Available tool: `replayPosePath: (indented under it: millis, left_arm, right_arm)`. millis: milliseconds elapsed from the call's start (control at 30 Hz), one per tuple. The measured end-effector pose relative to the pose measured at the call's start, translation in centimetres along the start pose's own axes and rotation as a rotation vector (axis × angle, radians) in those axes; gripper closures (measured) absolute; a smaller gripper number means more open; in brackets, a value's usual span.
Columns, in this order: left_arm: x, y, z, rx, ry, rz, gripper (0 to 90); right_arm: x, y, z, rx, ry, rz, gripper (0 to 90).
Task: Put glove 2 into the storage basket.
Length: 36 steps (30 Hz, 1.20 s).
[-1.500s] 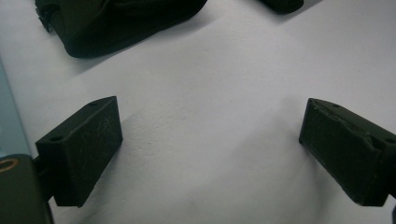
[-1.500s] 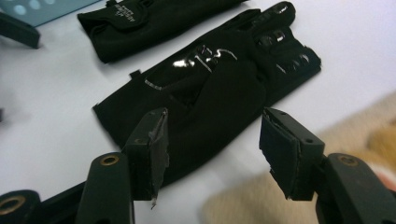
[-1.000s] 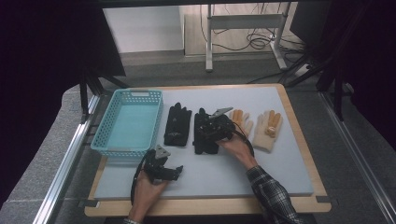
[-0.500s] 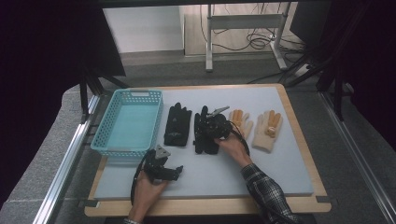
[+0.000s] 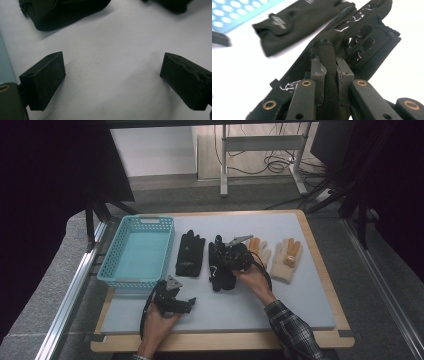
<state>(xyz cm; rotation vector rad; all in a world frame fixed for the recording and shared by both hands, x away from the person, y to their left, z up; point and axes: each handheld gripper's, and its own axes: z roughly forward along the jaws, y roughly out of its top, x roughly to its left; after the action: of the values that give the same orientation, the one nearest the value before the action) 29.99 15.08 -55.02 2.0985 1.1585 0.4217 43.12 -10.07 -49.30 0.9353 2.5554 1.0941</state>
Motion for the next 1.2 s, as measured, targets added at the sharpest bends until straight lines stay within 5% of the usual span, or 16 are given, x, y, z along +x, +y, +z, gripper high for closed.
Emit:
replayPosePath:
  millis: [367,600,767,900,1033,1067,1200]
  left_arm:
    - [0.0,0.0,0.0,-0.004,0.000,-0.002,6.4]
    - [0.0,0.0,0.0,-0.006,0.001,-0.006,6.4]
    - [0.0,0.0,0.0,-0.005,0.001,-0.006,6.4]
    - [0.0,0.0,0.0,-0.005,0.001,-0.006,6.4]
    - [0.0,0.0,0.0,-0.005,0.001,-0.005,6.4]
    - [0.0,0.0,0.0,-0.005,0.002,-0.006,6.4]
    - [0.0,0.0,0.0,-0.003,0.001,-0.003,6.4]
  right_arm:
    - [3.8,-1.6,-5.4,-0.052,0.044,0.005,77.6]
    - [5.9,-5.4,-5.3,-0.037,0.040,-0.010,75.9]
    - [5.9,-6.7,-4.2,-0.009,0.021,-0.061,52.5]
    - [4.8,-6.7,-5.5,-0.042,0.041,-0.042,42.2]
    - [3.7,-7.3,-6.8,-0.049,0.034,-0.029,48.0]
    - [3.1,-8.2,-7.3,-0.026,0.031,-0.023,60.2]
    - [2.6,-10.0,-7.3,0.008,0.023,-0.012,75.4]
